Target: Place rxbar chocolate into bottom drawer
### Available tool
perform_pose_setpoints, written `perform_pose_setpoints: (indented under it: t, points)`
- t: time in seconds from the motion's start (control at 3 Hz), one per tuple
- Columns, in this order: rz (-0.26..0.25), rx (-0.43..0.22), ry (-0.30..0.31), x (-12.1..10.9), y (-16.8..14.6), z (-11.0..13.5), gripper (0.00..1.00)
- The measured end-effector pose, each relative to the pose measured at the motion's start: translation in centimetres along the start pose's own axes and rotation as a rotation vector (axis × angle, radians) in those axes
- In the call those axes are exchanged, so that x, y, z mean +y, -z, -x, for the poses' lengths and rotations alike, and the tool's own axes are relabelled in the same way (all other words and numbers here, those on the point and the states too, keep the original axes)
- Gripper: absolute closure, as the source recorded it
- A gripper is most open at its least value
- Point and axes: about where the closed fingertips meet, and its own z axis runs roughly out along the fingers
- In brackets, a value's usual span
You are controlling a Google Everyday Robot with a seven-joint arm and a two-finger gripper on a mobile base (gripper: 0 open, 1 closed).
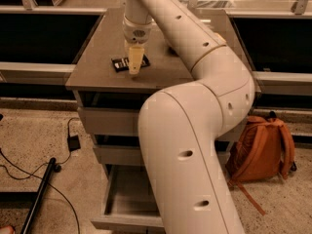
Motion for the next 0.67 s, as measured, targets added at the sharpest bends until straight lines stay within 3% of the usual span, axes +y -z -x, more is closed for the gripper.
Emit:
perform_pose_setpoints:
  t: [0.33,0.67]
  points:
    - [0.003,0.001,-0.003,-0.64,-1.01,0.39,0.44]
    - [0.006,-0.012,0.001,-0.94,-1.44,0.97,0.68]
